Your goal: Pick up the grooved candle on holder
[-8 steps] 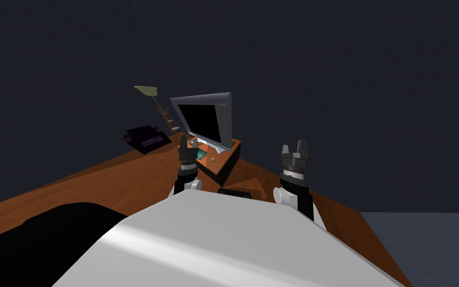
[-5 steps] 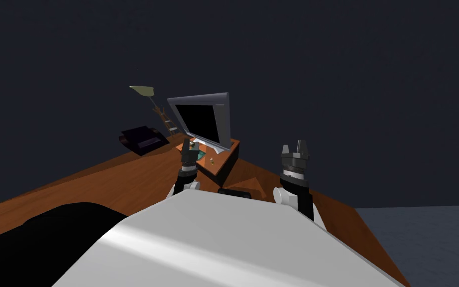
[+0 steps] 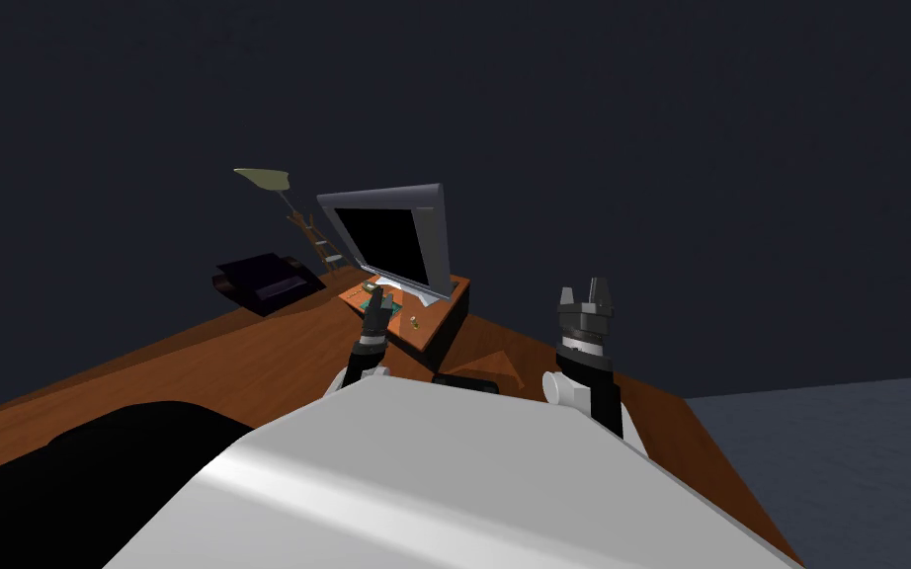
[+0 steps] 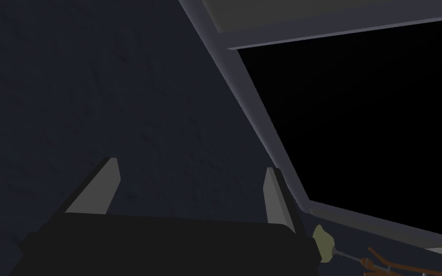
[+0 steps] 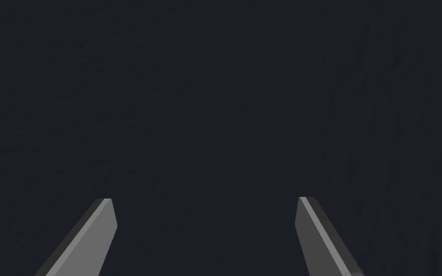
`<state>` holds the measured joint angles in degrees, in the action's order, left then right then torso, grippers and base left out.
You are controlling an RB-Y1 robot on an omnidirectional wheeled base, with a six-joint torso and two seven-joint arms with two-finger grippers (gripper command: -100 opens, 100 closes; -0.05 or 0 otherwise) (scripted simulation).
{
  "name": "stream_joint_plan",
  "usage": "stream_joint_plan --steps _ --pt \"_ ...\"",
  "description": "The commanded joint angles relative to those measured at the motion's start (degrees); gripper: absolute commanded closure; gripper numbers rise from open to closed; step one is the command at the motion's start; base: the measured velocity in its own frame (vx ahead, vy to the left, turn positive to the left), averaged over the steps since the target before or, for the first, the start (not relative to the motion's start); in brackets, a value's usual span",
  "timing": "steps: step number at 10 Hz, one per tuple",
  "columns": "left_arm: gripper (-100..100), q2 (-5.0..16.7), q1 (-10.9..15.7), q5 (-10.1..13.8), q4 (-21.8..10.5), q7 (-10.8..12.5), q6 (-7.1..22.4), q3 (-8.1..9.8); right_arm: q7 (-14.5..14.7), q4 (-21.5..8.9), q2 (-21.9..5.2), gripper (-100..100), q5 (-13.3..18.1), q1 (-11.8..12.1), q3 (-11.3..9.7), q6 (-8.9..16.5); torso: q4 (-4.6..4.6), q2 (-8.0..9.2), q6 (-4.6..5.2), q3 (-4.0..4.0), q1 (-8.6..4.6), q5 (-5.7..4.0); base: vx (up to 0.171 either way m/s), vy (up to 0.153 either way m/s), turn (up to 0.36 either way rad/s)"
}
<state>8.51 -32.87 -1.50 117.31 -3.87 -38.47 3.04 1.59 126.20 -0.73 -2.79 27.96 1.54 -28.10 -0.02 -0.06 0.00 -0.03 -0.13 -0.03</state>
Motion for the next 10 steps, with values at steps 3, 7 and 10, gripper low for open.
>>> stream_joint_plan --steps 3,7,10 --pt "-100 1.02 -0.7 -1.31 -5.39 -1.0 -0.82 2.59 0.0 0.0 0.0 0 0.0 0.0 0.0 0.0 0.0 0.0 -0.01 0.0 -0.01 0.0 0.018 -0.04 -0.076" --pt "-100 1.74 -1.36 -2.26 -10.7 -1.67 -1.73 4.93 0.0 0.0 0.0 0 0.0 0.0 0.0 0.0 0.0 0.0 0.0 0.0 -0.01 0.0 0.017 -0.033 -0.073" --pt "-100 2.32 -2.01 -3.26 -15.62 -2.44 -2.62 7.32 0.0 0.0 0.0 0 0.0 0.0 0.01 0.0 0.0 0.0 -0.01 0.0 0.06 0.01 0.02 -0.027 -0.077"
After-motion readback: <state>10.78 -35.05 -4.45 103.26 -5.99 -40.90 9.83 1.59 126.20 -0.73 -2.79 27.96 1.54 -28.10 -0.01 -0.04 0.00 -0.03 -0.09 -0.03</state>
